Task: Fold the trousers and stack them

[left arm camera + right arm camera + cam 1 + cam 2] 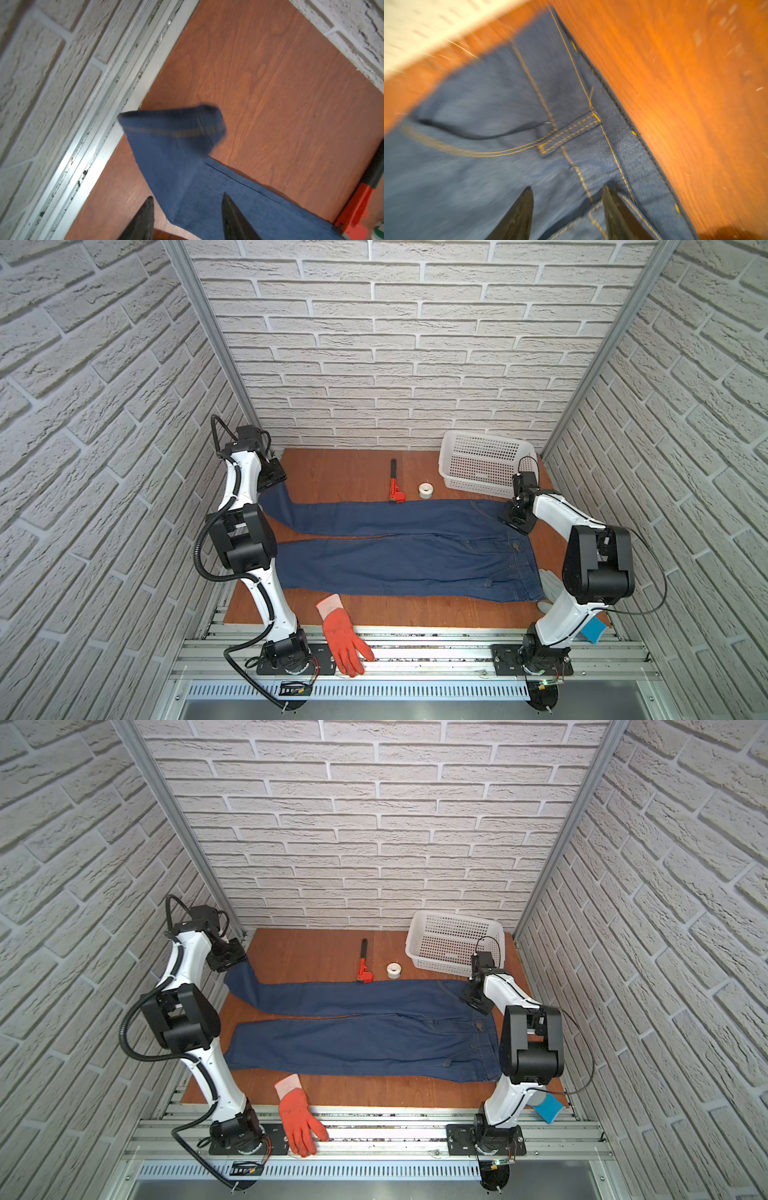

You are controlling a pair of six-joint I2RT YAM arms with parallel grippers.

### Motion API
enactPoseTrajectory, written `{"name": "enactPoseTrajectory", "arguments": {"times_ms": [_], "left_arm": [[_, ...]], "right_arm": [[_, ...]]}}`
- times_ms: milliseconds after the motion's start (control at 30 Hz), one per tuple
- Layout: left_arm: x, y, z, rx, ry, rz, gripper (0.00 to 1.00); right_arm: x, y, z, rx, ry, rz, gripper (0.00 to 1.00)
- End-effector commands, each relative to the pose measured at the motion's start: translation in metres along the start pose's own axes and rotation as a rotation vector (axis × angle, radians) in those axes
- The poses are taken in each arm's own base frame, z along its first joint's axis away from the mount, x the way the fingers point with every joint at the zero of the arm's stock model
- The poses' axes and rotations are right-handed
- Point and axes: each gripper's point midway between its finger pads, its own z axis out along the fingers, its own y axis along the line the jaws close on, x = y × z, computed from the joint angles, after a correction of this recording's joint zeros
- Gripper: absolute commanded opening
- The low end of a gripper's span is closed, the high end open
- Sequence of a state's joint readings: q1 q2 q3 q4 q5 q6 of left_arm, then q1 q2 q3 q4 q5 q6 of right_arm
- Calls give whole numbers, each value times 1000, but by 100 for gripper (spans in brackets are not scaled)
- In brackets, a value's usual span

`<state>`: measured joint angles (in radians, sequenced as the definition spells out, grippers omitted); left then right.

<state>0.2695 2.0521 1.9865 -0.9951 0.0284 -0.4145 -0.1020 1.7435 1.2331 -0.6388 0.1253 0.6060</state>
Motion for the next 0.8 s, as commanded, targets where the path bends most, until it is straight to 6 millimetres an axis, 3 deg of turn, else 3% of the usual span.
{"name": "enactPoseTrajectory", "arguments": {"times_ms": [0, 233, 400, 567, 767], "left_arm": [[-8, 7, -47, -13, -106, -10, 68], [24, 10, -94, 17, -168, -11, 75], [70, 6, -97, 78, -128, -21, 74], [126, 13, -90, 98, -59, -50, 76], [190, 36, -94, 66, 0, -137, 79]], "right_arm": [[-23, 13, -12, -35, -46, -8, 57], [-43, 28, 12, -49, -48, 6, 53], [-42, 26, 25, -60, -10, 55, 52], [-24, 5, 12, -9, 34, 66, 53], [18, -32, -25, 74, 95, 127, 55]]}}
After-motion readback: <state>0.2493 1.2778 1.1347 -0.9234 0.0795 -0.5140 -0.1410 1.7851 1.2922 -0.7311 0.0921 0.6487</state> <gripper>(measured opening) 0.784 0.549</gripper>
